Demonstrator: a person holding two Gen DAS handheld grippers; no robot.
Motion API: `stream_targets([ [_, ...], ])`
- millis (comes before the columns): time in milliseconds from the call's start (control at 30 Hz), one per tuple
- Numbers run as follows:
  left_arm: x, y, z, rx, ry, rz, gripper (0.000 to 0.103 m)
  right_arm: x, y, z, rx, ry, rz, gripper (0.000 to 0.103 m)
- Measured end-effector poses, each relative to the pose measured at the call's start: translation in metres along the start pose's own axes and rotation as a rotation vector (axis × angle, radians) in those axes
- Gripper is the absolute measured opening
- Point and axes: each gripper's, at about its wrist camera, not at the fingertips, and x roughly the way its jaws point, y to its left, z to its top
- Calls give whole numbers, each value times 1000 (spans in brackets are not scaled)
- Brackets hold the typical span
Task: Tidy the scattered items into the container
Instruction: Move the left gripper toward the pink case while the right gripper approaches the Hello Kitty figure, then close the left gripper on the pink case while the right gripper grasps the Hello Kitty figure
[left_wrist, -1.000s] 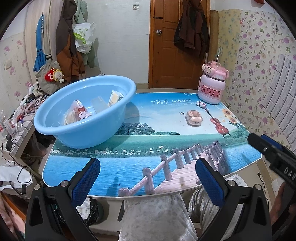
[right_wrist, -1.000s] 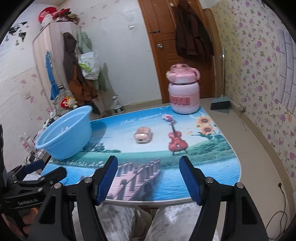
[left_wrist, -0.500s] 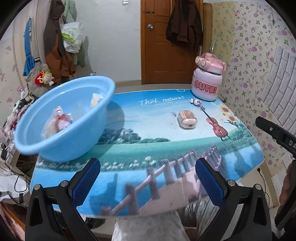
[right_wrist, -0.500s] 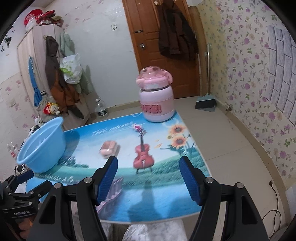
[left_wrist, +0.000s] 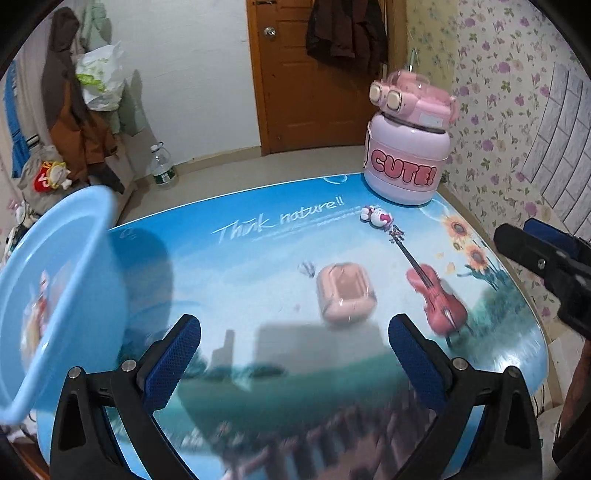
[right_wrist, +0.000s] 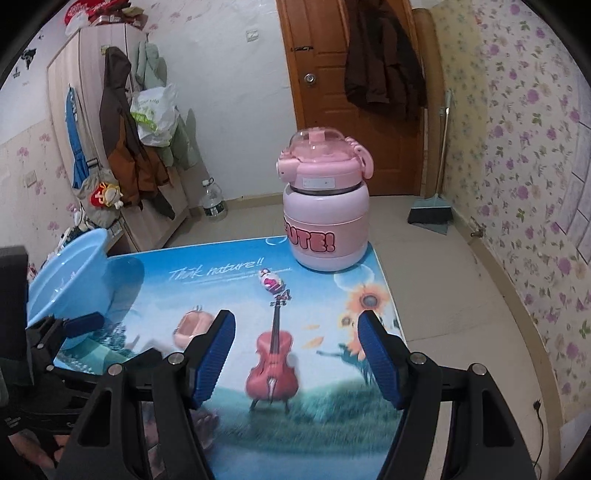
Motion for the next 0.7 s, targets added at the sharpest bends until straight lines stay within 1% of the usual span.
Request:
stream_targets([
  [67, 15, -4, 9, -3, 27, -11, 95, 14, -3, 5, -2, 25, 16, 70],
  [167, 31, -9, 18, -8, 59, -19, 90, 30, -6, 12, -1, 58, 41, 70],
  [300, 42, -13, 22, 0, 70, -15, 85, 50, -5, 20, -33, 92, 68, 69],
  [367, 46, -13, 24, -1, 81, -18, 79, 61, -3, 23, -57, 113, 81, 66],
  [467, 50, -15, 25, 1, 86, -14, 77, 78, 2, 27, -91, 137, 95, 65],
  [633, 58, -17, 22, -2, 110, -22, 77, 102, 7, 35, -103, 176, 123, 65],
  [700, 61, -17, 21, -3, 118, -25, 75, 112, 11, 37, -123, 194, 122, 61],
])
